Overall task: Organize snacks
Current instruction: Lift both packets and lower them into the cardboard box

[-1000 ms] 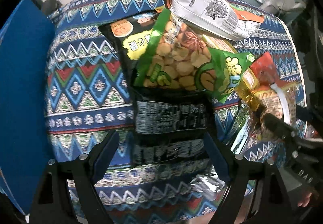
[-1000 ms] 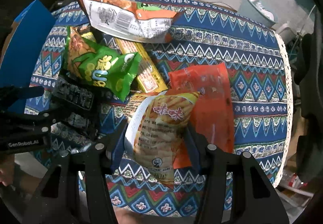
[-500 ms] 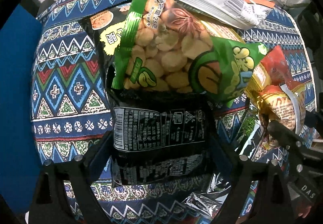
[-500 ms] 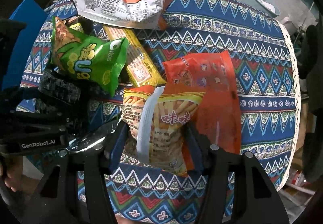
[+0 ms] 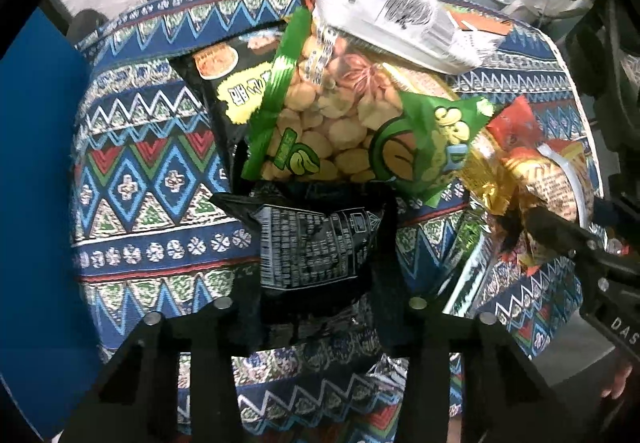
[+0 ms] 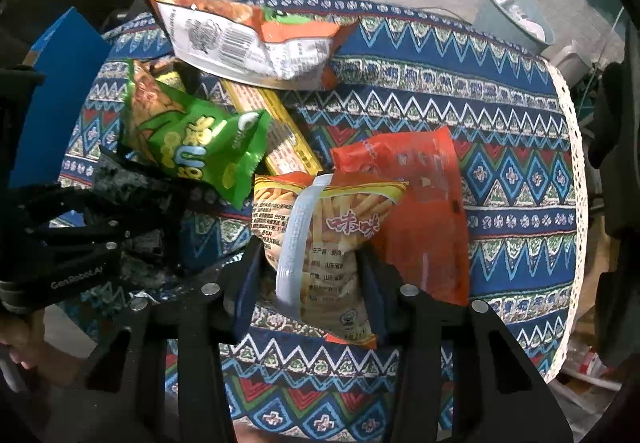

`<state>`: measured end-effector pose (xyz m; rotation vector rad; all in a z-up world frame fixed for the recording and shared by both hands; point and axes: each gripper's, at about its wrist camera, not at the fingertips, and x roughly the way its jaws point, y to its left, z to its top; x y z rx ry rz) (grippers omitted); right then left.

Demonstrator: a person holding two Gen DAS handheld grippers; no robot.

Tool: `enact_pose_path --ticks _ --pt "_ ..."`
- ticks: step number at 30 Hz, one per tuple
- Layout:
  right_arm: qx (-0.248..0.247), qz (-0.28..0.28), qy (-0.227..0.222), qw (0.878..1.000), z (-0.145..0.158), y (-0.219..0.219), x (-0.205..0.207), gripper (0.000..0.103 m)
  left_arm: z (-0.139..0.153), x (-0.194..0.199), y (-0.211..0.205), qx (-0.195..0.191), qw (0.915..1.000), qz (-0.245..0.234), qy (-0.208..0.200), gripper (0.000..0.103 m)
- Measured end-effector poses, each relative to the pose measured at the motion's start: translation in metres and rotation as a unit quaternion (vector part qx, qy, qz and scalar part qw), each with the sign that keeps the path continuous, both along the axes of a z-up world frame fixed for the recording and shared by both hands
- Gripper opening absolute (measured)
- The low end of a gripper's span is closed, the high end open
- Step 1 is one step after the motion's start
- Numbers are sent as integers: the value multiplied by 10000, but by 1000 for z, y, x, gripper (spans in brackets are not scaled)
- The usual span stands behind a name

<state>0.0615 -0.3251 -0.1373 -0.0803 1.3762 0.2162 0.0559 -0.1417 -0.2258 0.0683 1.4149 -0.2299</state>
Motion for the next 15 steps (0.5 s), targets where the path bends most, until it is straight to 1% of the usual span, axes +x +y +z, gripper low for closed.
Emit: enact_pose_path --ticks 6,9,15 --pt "27 75 -165 9998 16 4 -2 44 10 -8 16 15 10000 -41 -56 39" --pt "41 125 -240 9996 20 9 -1 44 24 -13 33 25 9998 -96 -167 37" --pt "64 259 -381 9989 32 21 -2 44 53 -24 43 60 9986 -209 -476 36"
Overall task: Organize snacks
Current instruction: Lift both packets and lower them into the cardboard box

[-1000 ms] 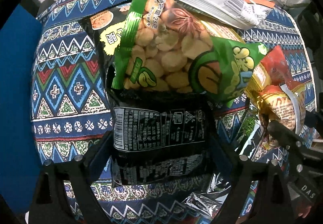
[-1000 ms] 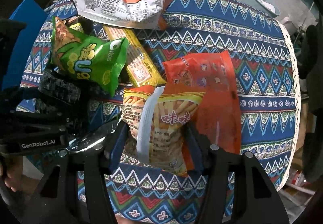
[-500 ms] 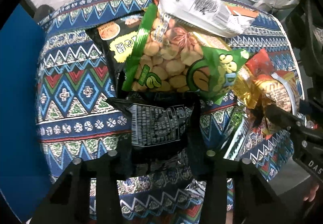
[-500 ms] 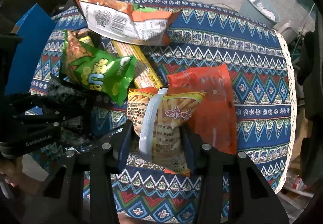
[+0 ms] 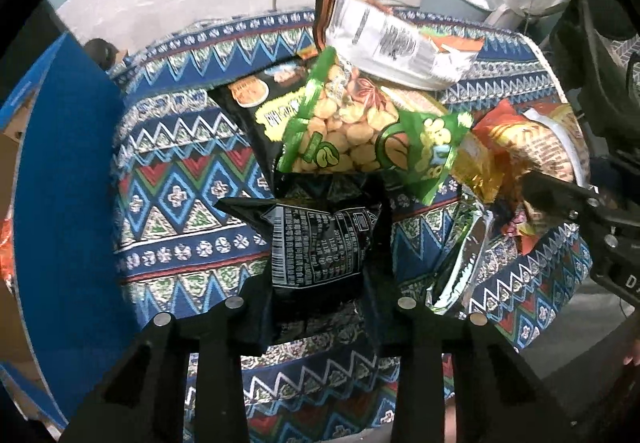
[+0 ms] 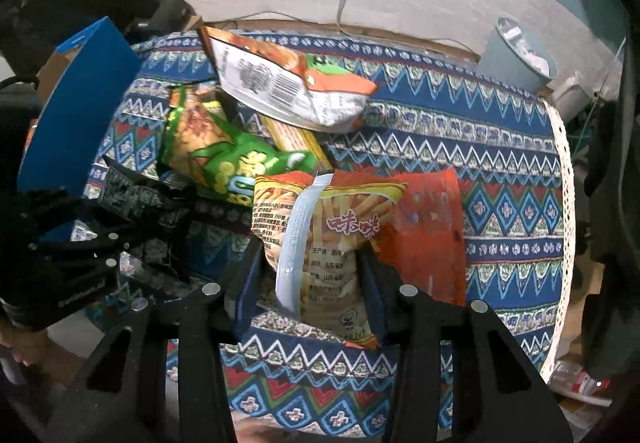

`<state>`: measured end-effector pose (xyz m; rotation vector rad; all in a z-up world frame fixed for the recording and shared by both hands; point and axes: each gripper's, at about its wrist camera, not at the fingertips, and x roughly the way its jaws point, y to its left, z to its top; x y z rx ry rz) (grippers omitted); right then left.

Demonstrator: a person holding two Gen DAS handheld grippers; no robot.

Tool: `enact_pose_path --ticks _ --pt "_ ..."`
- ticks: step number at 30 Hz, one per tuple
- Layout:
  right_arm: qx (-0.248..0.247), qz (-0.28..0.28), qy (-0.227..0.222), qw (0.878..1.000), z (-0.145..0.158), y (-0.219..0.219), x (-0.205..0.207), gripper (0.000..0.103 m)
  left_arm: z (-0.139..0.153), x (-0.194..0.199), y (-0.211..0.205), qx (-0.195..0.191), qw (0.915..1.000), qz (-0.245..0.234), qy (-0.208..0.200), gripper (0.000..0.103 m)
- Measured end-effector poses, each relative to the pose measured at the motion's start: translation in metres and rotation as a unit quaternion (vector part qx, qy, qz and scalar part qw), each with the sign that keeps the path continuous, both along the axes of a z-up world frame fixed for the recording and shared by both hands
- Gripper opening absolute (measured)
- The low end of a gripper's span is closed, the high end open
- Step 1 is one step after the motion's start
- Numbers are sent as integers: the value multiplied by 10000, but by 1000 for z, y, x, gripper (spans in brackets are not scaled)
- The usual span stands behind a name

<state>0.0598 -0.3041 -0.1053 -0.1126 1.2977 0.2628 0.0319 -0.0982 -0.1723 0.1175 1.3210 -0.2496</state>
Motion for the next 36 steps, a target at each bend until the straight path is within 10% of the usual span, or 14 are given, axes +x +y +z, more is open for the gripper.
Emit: enact_pose_path --ticks 36 --pt "495 908 -994 9897 85 96 7 44 116 -16 79 710 9758 426 -2024 36"
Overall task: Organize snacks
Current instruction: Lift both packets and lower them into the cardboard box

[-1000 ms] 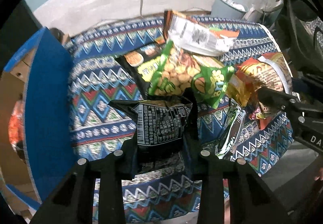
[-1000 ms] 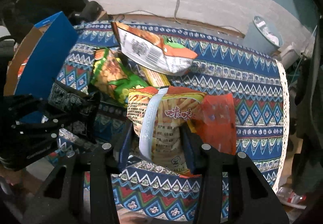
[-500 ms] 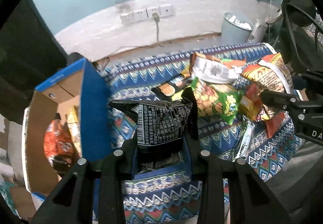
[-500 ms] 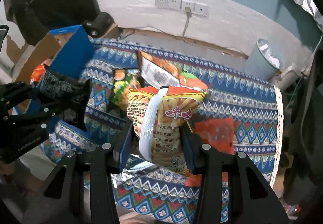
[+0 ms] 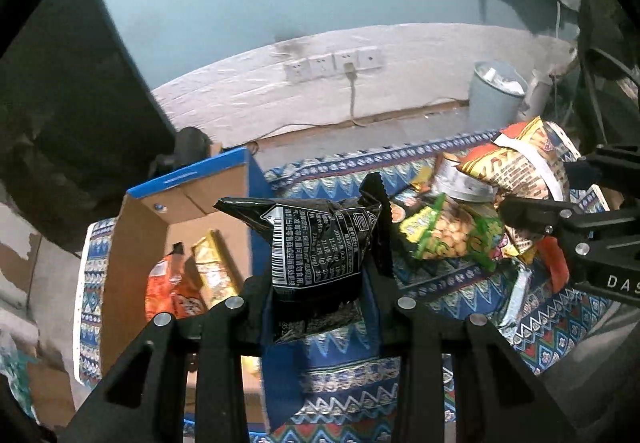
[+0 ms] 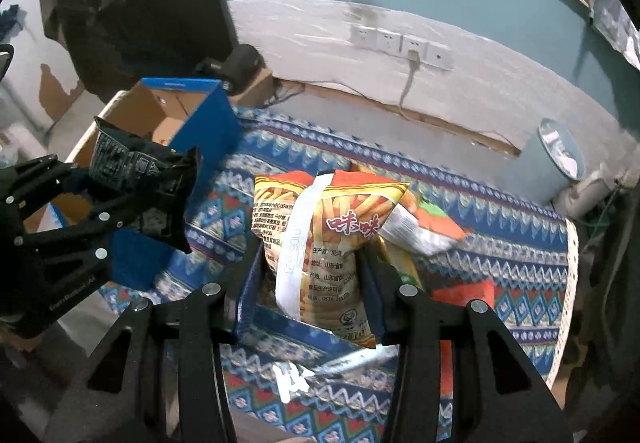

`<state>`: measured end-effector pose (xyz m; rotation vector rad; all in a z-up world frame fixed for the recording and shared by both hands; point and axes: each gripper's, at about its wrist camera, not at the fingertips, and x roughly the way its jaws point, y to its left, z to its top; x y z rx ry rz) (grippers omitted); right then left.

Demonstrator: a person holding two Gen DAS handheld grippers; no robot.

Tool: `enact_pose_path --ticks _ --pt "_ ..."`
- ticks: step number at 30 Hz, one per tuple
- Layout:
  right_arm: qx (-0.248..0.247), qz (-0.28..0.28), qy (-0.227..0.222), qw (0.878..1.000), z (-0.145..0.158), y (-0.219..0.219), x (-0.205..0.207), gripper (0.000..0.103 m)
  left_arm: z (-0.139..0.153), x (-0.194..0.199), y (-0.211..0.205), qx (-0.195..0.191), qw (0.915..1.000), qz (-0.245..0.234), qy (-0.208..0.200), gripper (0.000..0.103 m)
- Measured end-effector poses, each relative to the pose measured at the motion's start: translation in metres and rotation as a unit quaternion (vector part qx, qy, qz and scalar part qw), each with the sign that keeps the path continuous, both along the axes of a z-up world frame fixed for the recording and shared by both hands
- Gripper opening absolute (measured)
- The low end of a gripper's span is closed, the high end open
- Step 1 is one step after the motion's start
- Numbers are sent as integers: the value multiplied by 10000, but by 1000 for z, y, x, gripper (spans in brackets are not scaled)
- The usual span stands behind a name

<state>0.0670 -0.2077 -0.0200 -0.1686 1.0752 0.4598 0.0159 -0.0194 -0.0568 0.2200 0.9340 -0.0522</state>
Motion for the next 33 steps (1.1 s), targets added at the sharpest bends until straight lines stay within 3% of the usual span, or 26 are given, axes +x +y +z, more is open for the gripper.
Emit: enact_pose_path --ticks 16,33 --pt "243 627 -135 9976 19 86 13 44 13 -3 73 -86 9975 667 -228 36" --pt "432 1308 124 9904 5 189 24 44 -9 -13 161 -214 9876 1555 -74 36"
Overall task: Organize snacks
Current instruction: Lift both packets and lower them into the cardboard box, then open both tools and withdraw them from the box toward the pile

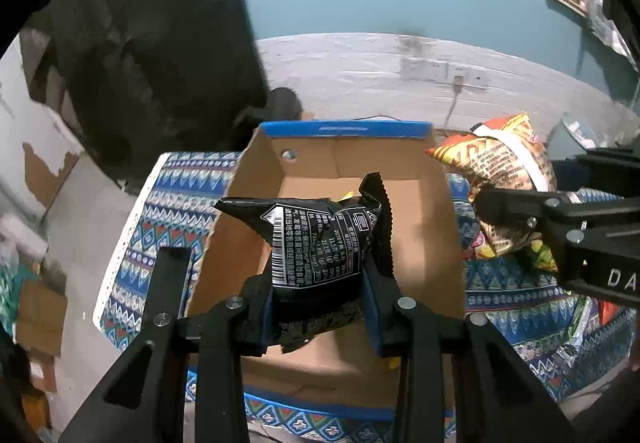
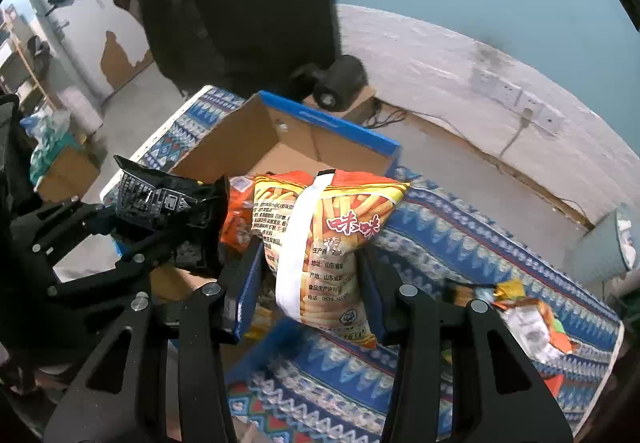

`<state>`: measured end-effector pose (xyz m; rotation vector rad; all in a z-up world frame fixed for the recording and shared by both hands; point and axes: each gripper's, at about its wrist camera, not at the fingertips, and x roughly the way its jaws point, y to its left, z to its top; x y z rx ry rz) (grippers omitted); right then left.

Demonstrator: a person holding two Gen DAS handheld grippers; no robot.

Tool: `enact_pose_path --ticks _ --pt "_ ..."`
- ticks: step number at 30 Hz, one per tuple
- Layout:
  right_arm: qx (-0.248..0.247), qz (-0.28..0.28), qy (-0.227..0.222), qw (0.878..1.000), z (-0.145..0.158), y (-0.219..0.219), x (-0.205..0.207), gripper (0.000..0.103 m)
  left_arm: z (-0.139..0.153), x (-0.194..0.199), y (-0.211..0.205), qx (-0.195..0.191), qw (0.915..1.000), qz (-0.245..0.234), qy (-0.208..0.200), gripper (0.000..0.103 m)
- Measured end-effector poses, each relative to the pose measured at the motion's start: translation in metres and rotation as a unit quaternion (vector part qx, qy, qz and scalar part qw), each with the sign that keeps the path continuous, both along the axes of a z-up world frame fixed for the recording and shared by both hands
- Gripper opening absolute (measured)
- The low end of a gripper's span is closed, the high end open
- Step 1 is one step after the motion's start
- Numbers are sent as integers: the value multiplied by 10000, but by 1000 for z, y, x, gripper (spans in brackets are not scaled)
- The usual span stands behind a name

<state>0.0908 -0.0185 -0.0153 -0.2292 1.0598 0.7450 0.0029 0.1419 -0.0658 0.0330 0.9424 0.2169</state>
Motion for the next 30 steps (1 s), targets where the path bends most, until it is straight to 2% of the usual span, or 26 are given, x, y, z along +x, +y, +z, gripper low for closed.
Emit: enact_pose_path --ticks 14,16,19,20,21,22,26,30 --pt "-125 464 355 9982 -30 62 -5 44 -25 1 39 -23 9984 466 316 37" --pt "-133 480 384 9980 -32 64 -5 44 -28 1 40 -20 9981 498 370 40" --pt "-70 435 436 9981 -32 63 -3 45 -30 3 38 -40 9980 464 432 56" --pt "-73 418 442 9981 -32 62 -3 48 -28 2 37 -2 9981 460 405 64" --pt "-79 409 437 9982 -31 61 -2 51 -27 2 36 45 9983 457 372 68" --pt "-85 392 425 9983 -31 59 -1 58 -25 2 34 99 9984 448 339 69" --pt "-134 292 356 9989 -27 50 0 58 -20 2 27 231 9986 389 283 77" --pt "-139 155 307 9993 -20 36 1 63 -17 3 18 294 9988 269 297 77"
